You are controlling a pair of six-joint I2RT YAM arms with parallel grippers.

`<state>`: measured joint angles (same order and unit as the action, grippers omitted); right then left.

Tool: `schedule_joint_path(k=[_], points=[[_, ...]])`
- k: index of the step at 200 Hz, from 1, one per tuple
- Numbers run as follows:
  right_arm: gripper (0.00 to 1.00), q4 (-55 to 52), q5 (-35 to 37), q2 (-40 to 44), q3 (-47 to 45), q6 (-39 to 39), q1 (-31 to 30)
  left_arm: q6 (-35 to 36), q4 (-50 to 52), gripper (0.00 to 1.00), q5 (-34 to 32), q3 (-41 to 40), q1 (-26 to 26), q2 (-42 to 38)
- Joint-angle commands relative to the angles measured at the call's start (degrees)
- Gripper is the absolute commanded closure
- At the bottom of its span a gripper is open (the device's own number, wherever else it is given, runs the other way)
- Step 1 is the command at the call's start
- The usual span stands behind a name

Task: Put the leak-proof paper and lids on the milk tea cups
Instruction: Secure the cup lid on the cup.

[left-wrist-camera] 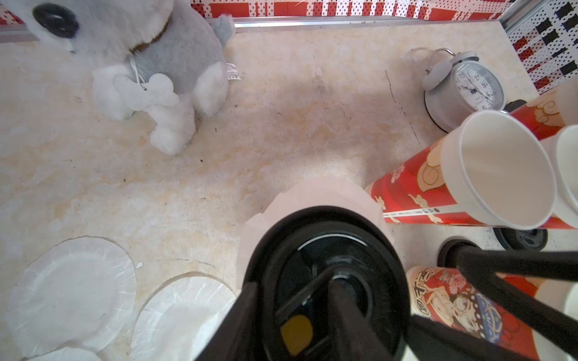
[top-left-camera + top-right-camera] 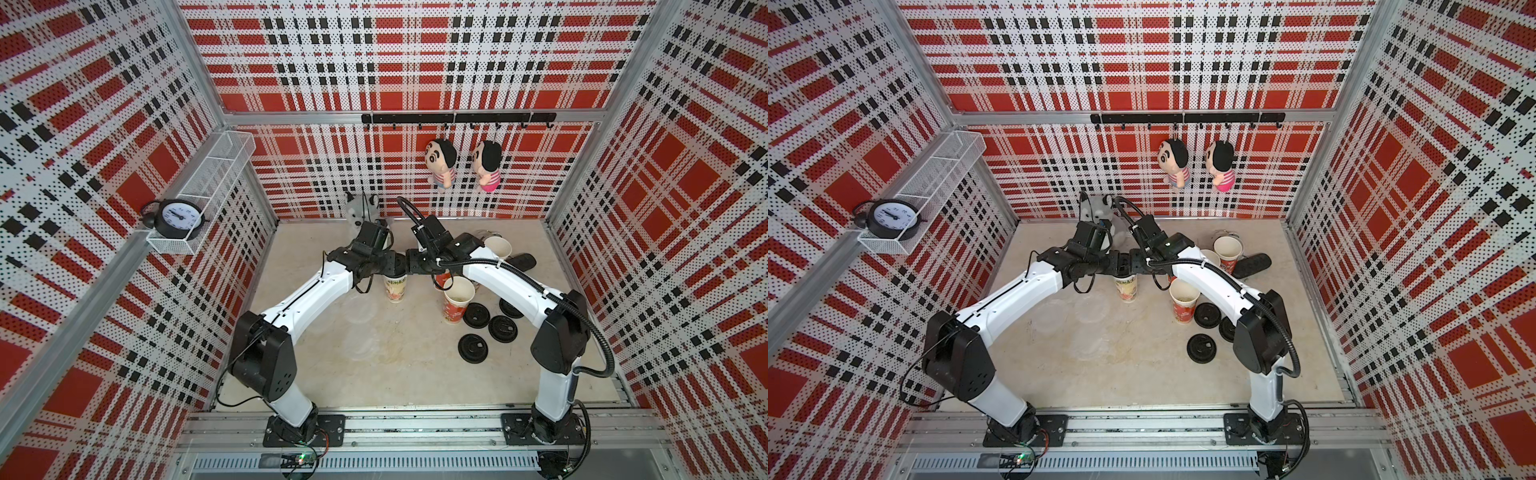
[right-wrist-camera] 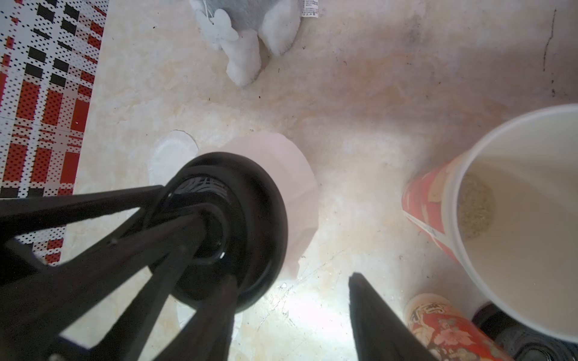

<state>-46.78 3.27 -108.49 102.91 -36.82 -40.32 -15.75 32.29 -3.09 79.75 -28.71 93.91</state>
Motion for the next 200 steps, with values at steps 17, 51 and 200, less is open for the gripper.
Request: schedule_joint_path(k=[17,51,200], points=[[0.4,0.6,0.7,2.1,-1.5,-1.0,0.4,0.7,4.9,0.6,-1.1,-2.9,-0.4,1.2],[0.4,0.7,0.7,1.6,-1.1,-1.0,0.5,0.5,4.6,0.6,-1.1,-3.8,-0.5,0.8],[0.41,3.2,-1.7,-1.9,-3.8,-2.8,0.5,-0.2,3.2,0.61,-0.5,-6.2,-0.8,0.1]])
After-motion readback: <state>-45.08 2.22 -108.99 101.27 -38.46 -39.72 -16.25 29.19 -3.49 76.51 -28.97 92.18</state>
